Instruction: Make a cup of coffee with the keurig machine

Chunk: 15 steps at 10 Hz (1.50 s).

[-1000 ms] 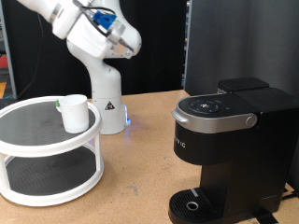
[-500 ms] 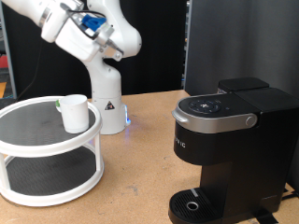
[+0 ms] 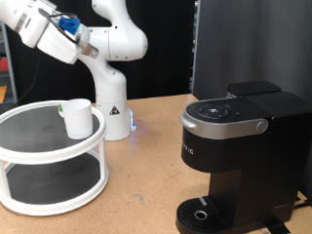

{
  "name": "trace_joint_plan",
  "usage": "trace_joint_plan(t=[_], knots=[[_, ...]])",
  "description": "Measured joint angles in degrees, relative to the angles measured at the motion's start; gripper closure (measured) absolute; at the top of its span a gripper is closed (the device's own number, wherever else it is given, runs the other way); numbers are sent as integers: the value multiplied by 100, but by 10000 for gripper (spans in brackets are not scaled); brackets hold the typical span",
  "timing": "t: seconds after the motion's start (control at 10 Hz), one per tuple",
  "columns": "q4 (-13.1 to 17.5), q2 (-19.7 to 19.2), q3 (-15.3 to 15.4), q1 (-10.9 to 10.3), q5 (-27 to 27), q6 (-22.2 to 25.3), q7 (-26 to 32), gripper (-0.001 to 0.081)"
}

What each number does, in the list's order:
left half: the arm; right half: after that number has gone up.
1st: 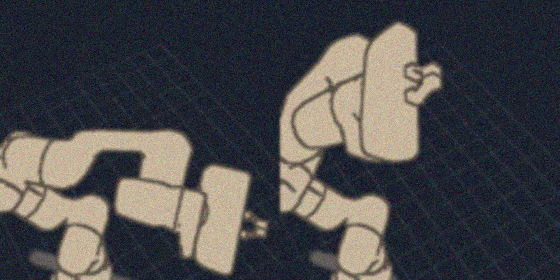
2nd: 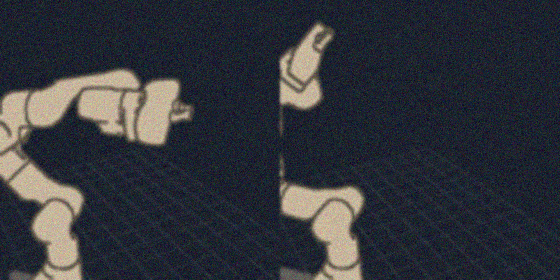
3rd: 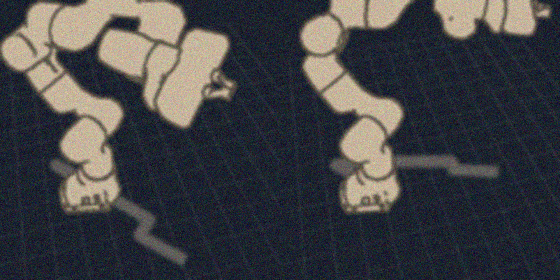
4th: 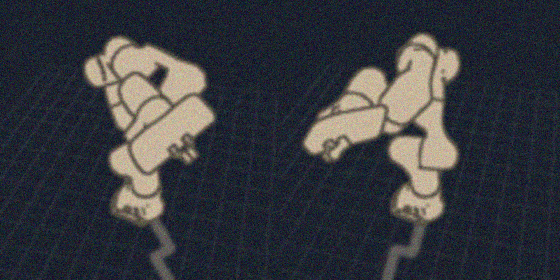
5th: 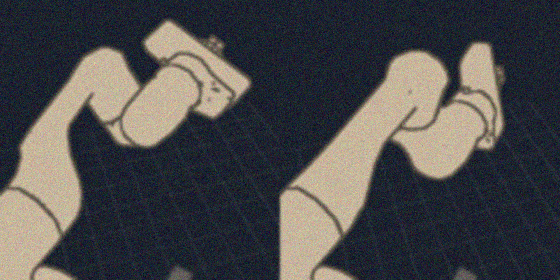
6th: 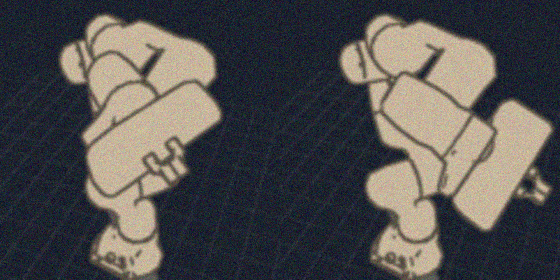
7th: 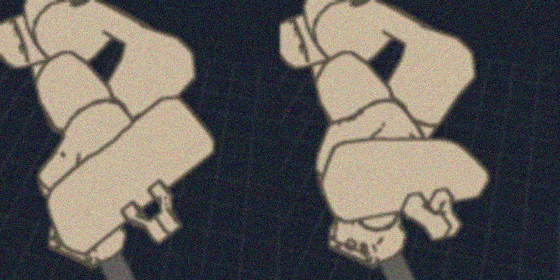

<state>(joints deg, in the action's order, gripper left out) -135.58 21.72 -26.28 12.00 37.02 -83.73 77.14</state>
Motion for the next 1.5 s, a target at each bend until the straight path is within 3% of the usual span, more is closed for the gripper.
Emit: trace_joint_plan(t=[0.1, 0.4, 0.7, 0.9, 1.2, 1.5], knots=[[95, -32, -94, 17, -127, 255, 132, 801], [-97, -11, -67, 44, 165, -338, -149, 801], [-299, 87, -165, 325, 489, -638, -605, 801], [-306, 193, -275, 568, 257, -545, -657, 801], [-250, 361, -562, 837, -247, -46, -573, 801], [-243, 432, -683, 929, -286, 65, -563, 801]])
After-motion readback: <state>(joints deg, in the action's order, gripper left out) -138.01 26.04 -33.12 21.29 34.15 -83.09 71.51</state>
